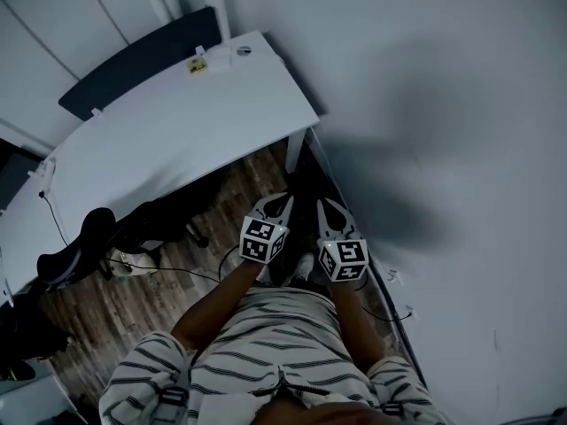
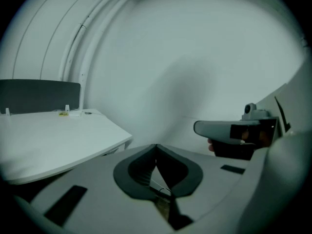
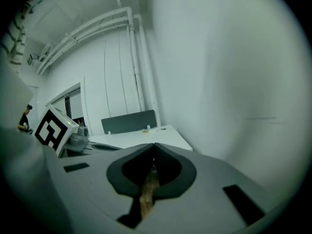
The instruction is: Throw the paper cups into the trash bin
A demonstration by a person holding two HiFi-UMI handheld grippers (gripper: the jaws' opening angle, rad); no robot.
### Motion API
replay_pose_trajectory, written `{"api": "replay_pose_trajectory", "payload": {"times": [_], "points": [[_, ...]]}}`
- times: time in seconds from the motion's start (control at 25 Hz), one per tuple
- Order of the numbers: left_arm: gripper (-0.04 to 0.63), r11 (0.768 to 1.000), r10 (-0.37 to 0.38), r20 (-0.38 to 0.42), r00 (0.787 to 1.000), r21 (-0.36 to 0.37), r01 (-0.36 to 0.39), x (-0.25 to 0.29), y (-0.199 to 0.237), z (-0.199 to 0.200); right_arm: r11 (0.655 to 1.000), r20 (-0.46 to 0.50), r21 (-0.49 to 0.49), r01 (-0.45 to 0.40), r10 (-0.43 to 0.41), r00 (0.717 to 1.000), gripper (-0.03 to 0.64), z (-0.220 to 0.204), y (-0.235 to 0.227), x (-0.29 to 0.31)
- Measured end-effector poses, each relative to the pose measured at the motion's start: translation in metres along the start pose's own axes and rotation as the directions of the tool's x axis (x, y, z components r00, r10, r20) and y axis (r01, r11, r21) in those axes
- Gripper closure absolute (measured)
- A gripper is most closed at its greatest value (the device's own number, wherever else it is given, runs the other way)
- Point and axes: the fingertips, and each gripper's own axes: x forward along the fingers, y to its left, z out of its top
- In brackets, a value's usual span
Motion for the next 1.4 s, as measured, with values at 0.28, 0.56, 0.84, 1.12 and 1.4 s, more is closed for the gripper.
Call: {"api": "replay_pose_trajectory", "payload": {"times": [0.28, 0.56, 0.84, 1.12, 1.4], "points": [[0.572, 1.000, -0.006, 0.050, 0.999, 0.017, 0.006, -0.010, 0.001, 0.020, 1.000, 0.026, -0.009, 0.010, -0.010, 1.000, 0.607, 0.008, 0.008, -0.003], [0.572, 1.000, -0.013, 0.125, 0.992, 0.027, 0.010, -0.024, 0.003, 0.045, 1.000, 0.062, -0.010, 0.011, -0.011, 0.998, 0.607, 0.027, 0.004, -0.001], [0.572, 0.999, -0.022, 0.173, 0.985, 0.037, 0.015, -0.028, 0.005, 0.060, 0.999, 0.098, -0.034, -0.017, 0.021, 0.995, 0.607, 0.046, 0.006, 0.003], [0.572, 0.999, -0.021, 0.229, 0.973, 0.045, 0.011, -0.028, 0.000, 0.074, 0.996, 0.120, -0.079, -0.049, 0.058, 0.991, 0.607, 0.058, 0.007, 0.003], [0.572, 0.999, -0.025, 0.285, 0.958, 0.038, 0.015, -0.035, -0.003, 0.088, 0.994, 0.151, -0.094, -0.054, 0.068, 0.986, 0.607, 0.068, 0.006, 0.001]]}}
